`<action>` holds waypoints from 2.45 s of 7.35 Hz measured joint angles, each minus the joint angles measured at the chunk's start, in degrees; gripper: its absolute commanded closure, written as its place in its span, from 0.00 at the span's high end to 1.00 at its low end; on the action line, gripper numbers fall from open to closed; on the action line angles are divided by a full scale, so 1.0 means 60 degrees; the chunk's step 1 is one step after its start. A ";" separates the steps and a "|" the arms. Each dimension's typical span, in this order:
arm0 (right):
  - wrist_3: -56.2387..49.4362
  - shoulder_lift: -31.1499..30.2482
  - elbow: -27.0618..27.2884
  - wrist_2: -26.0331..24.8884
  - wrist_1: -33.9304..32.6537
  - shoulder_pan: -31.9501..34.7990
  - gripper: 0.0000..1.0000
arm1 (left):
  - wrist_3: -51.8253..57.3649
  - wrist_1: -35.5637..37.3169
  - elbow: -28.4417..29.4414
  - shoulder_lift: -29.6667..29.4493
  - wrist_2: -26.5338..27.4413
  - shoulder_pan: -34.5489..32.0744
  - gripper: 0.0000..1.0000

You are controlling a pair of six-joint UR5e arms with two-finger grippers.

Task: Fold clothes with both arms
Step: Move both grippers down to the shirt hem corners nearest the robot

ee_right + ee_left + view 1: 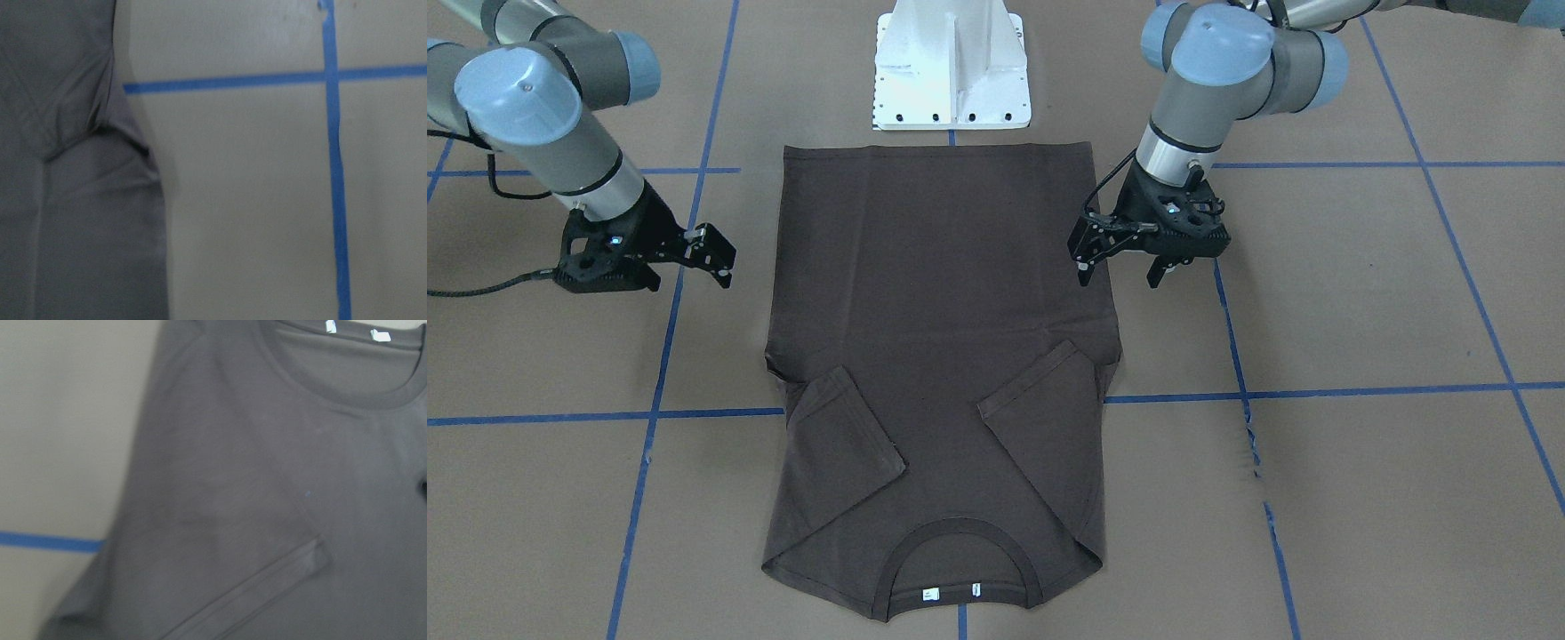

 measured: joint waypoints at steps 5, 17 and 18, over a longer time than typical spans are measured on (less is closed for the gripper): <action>0.3874 -0.1263 0.1917 -0.3425 0.0006 -0.4637 0.99 | 0.0010 0.0020 -0.1295 0.1176 0.0054 0.0010 1.00; 0.4364 -0.1246 0.1184 -0.3371 0.0361 -0.5371 0.00 | -0.0026 0.0022 -0.1453 0.1124 0.0086 -0.0008 1.00; 0.4366 -0.1246 0.1221 -0.3364 0.0364 -0.5367 0.00 | -0.0022 0.0022 -0.1453 0.1119 0.0083 -0.0008 1.00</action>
